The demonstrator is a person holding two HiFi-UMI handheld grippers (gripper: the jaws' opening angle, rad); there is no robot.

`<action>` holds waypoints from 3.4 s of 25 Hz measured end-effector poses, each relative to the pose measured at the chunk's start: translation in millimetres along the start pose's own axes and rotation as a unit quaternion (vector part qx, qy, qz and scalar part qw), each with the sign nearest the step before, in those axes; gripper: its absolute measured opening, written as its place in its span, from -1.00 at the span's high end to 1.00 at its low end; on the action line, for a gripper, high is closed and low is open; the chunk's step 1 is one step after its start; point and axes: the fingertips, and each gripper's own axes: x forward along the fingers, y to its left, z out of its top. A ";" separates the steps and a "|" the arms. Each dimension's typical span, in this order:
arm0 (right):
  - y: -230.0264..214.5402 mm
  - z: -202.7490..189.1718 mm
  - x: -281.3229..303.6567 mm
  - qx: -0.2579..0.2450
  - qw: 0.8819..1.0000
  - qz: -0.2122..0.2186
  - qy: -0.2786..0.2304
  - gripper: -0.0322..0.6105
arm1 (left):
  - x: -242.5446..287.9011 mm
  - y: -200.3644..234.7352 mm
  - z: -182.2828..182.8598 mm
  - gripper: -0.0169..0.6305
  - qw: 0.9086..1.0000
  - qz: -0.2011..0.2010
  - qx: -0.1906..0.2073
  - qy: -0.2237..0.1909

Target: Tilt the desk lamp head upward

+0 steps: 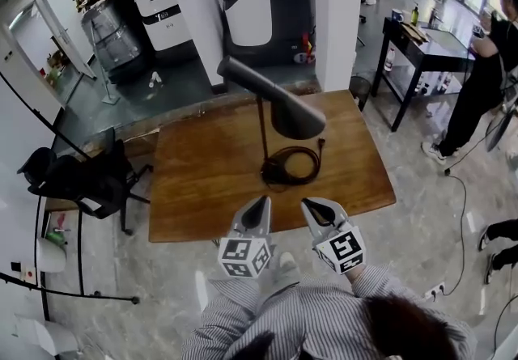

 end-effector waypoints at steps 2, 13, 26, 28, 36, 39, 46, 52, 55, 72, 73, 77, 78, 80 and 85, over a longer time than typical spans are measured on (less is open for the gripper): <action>-10.6 4.5 22.9 -0.003 1.000 -0.009 0.001 0.89 | 18.4 15.4 12.9 0.95 1.000 -0.010 0.002 -0.004; -31.6 7.2 114.2 -0.004 1.000 -0.020 -0.003 0.89 | 76.0 65.0 57.7 0.86 0.996 -0.043 0.081 -0.014; -52.1 -10.7 185.4 0.039 0.999 -0.016 0.010 0.58 | 94.8 71.0 142.0 0.55 0.964 -0.073 0.252 -0.045; -52.9 -11.4 196.0 0.039 0.999 -0.014 0.013 0.57 | 93.4 69.9 161.2 0.53 0.953 -0.070 0.292 -0.044; -54.8 -22.8 222.9 0.048 0.999 0.014 0.020 0.57 | 88.7 61.3 211.4 0.34 0.894 -0.058 0.444 -0.026; -59.6 -22.7 226.5 0.052 0.998 0.013 0.021 0.64 | 87.3 63.3 229.7 0.27 0.876 -0.046 0.479 -0.039; -63.8 -24.6 230.2 0.043 0.999 0.013 0.028 0.74 | 94.0 57.7 261.1 0.05 0.807 -0.037 0.589 -0.033; -63.2 -27.3 232.4 0.060 0.997 0.028 0.033 0.74 | 110.4 45.0 258.5 -0.06 0.720 -0.078 0.690 0.018; -63.8 -27.5 233.1 0.062 0.997 0.027 0.034 0.74 | 117.4 42.6 257.9 -0.08 0.696 -0.085 0.712 0.031; -64.7 -27.5 231.9 0.071 0.996 0.029 0.035 0.74 | 127.6 40.7 252.2 -0.04 0.671 -0.108 0.731 0.055; -64.6 -27.4 232.5 0.071 0.996 0.030 0.034 0.74 | 127.7 41.4 252.5 -0.04 0.673 -0.108 0.730 0.056; -64.8 -28.1 234.5 0.070 0.996 0.035 0.035 0.74 | 128.4 43.6 252.6 -0.04 0.678 -0.104 0.725 0.056; -64.4 -28.2 234.3 0.071 0.996 0.036 0.035 0.74 | 127.9 43.8 252.4 -0.03 0.680 -0.103 0.724 0.056; -64.1 -28.0 233.5 0.072 0.996 0.037 0.035 0.74 | 127.0 44.2 252.3 -0.03 0.684 -0.100 0.720 0.056; -62.5 -28.1 232.5 0.071 0.996 0.041 0.035 0.74 | 123.5 46.5 251.1 -0.02 0.704 -0.091 0.703 0.045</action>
